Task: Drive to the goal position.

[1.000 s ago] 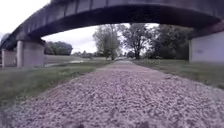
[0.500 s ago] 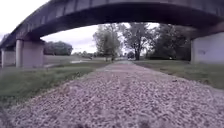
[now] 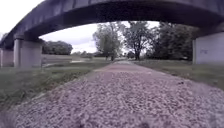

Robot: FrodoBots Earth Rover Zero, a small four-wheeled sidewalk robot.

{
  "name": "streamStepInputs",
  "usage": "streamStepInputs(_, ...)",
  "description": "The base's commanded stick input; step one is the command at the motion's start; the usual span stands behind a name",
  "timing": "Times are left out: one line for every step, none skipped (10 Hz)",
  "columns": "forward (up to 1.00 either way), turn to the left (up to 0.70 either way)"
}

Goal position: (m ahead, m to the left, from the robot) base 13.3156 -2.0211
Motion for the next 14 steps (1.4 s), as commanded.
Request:
streamStepInputs(0.7, -0.32)
streamStepInputs(0.7, -0.35)
streamStepInputs(0.7, -0.35)
streamStepInputs(0.7, -0.35)
streamStepInputs(0.7, -0.35)
streamStepInputs(0.7, -0.35)
streamStepInputs(0.7, -0.35)
streamStepInputs(0.7, -0.35)
streamStepInputs(0.7, -0.08)
streamStepInputs(0.7, 0.0)
streamStepInputs(0.7, 0.0)
streamStepInputs(0.7, 0.0)
streamStepInputs(0.7, 0.0)
streamStepInputs(0.7, 0.0)
